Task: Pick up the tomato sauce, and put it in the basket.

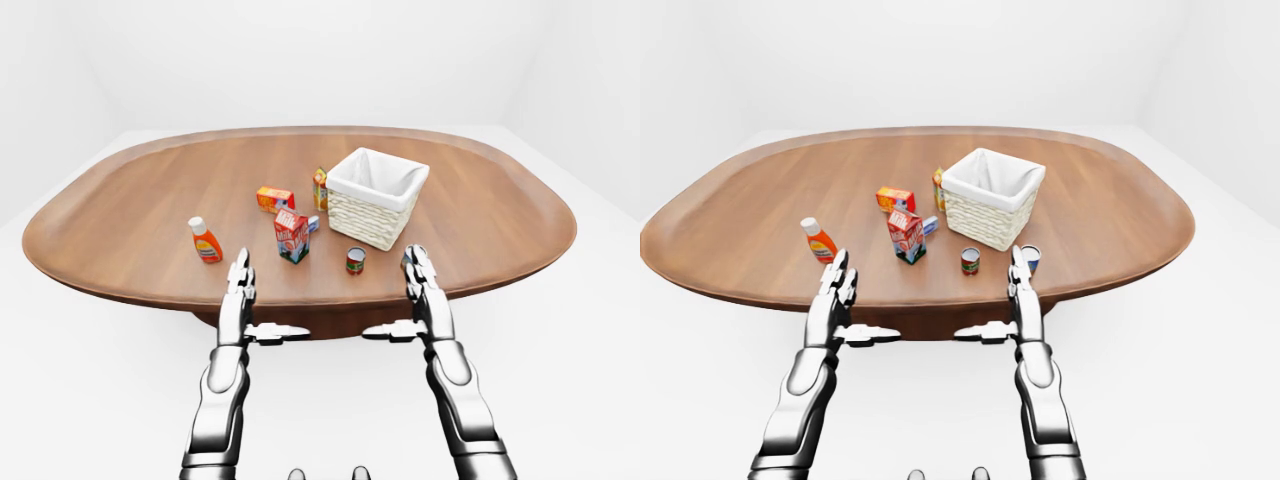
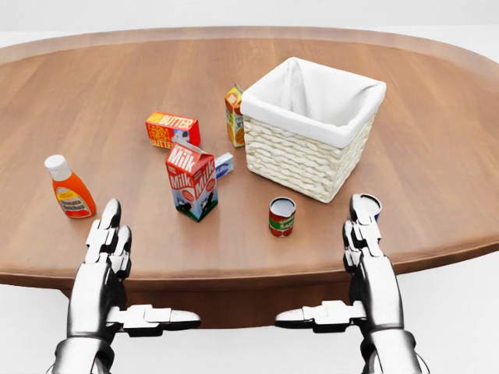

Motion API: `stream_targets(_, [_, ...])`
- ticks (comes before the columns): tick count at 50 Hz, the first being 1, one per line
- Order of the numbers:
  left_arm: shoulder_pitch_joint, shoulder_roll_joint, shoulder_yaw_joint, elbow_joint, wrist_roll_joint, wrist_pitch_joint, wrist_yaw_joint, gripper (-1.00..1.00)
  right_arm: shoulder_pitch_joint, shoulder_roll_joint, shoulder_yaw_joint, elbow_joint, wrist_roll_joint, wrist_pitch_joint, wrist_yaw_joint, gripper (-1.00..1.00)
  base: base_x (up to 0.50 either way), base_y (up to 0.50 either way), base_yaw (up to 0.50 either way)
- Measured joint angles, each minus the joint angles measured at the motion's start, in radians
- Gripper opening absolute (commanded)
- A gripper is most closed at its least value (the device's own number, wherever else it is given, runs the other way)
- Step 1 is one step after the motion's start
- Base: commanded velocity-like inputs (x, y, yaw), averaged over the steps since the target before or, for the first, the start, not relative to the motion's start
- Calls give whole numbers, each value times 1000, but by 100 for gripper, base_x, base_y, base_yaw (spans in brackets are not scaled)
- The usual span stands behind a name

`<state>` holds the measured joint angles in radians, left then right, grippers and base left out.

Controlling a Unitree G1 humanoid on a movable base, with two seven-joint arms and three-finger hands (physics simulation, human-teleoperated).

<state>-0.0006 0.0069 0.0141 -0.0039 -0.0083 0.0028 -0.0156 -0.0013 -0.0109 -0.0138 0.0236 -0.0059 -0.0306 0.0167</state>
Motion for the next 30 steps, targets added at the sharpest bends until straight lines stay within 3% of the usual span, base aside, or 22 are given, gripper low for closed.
stream_targets(8, [-1, 6, 11, -6, -7, 3, -13, 100, -4, -9, -14, 35, -8, -41, 17, 100, 0, 0, 0])
stream_targets(16, [-1, 8, 15, -8, -10, 4, -20, 100, 5, -12, -18, 30, -14, -48, 30, 100, 0, 0, 0])
stream_targets(25, [0, 9, 16, -22, -12, 13, -25, 100, 18, -13, -20, -7, -14, -29, 40, 100, 0, 0, 0])
stream_targets(30, [6, 8, 12, -62, -10, 41, -25, 100, 25, -13, -24, -60, -5, 13, 47, 100, 0, 0, 0])
